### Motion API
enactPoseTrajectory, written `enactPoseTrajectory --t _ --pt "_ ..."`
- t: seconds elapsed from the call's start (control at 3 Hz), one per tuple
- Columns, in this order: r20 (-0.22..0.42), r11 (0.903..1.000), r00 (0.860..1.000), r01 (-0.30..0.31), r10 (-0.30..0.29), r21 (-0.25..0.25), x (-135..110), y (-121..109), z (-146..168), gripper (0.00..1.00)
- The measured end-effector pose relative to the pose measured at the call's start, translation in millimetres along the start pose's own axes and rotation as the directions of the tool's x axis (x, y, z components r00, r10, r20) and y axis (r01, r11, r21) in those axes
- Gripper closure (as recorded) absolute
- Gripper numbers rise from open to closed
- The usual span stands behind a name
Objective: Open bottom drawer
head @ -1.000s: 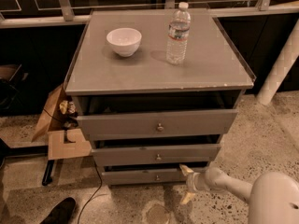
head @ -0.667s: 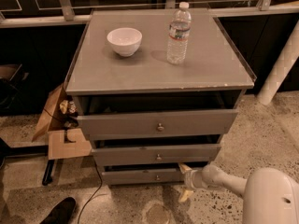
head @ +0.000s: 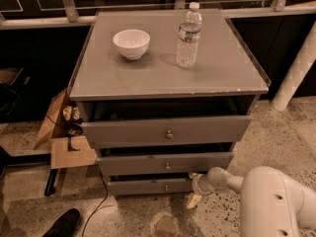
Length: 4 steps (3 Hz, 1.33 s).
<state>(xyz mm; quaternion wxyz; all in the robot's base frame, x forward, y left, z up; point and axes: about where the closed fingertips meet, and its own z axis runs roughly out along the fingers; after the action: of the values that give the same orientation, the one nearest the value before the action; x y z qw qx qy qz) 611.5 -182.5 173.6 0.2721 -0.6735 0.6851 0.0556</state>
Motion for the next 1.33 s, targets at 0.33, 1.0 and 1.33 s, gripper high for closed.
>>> enactPoseTrajectory --t 0.33,1.0,1.33 --pt "-0.028 0.9995 0.999 -0.023 0.022 -0.023 4.4 -7.6 8.8 0.00" --pt "-0.026 0.9987 0.999 -0.035 0.034 -0.037 5.1 -5.6 10.5 0.00" --pt "-0.026 0.9959 0.998 -0.065 0.063 -0.063 9.3 -2.8 10.3 0.00"
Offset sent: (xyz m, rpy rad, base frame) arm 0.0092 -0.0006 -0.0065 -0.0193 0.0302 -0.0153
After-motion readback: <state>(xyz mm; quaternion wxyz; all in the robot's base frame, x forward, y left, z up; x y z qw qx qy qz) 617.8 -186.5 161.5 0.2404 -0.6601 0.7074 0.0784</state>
